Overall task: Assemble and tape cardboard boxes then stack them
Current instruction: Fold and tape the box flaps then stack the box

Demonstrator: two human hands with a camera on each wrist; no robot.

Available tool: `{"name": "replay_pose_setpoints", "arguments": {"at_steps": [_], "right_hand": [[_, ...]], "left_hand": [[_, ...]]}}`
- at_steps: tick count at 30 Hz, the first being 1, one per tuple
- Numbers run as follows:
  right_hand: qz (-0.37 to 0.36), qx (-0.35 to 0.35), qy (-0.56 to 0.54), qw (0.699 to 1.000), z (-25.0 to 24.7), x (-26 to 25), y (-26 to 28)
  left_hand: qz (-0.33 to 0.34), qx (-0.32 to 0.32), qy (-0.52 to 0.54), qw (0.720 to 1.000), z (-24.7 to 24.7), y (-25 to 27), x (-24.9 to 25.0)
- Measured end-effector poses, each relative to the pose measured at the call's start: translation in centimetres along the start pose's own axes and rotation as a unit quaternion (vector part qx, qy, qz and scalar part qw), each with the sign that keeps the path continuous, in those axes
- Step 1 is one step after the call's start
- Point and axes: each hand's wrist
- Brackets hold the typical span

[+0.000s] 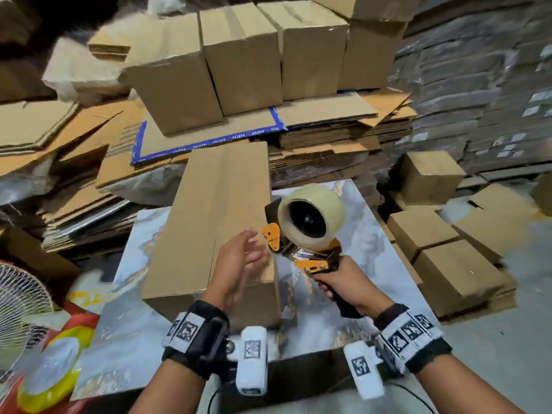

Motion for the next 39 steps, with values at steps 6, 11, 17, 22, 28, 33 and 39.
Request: {"name": "replay_pose_setpoints", "arguments": {"at_steps": [6,11,17,22,28,33,39], "right_hand": [[-0.089,-0.002,0.129,0.988,3.6,-5.1,3.4],[-0.070,-0.023,0.159,0.984,5.7,-7.3,4.1],[-0.077,-0.041,0.274,0.958,8.7,-9.2,4.1],[-0.097,-0.057,0.323,0.940,10.9,-10.1,4.3],[-0.110,-0.038,0.385,0.915,13.5,-11.5,4.6],[-0.095,-0.051,0.416,0.903,13.3,-12.3,3.8],[-0.120,-0.026,0.454,0.883,15.6,-12.1,2.3]], "left_hand": [[-0.001,-0.028,0.161,0.987,-2.6,2.6,1.2],[-0.027,0.008,0.292,0.956,-6.5,3.7,0.7],[0.007,0.063,0.190,0.980,-10.1,4.0,1.3],[0.089,0.058,-0.005,0.994,-12.8,4.9,2.9],[0.202,0.048,-0.237,0.949,-17.4,5.1,3.0],[0.202,0.027,-0.278,0.939,-23.2,4.4,3.7],[0.245,0.058,-0.307,0.918,-24.7,2.8,3.4]]}}
Point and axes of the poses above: each hand's wrist, its own y-axis away from the middle knuckle, its own z-axis out of the palm, x = y × z, and after that the axes turned 7 degrees about z, right-handed
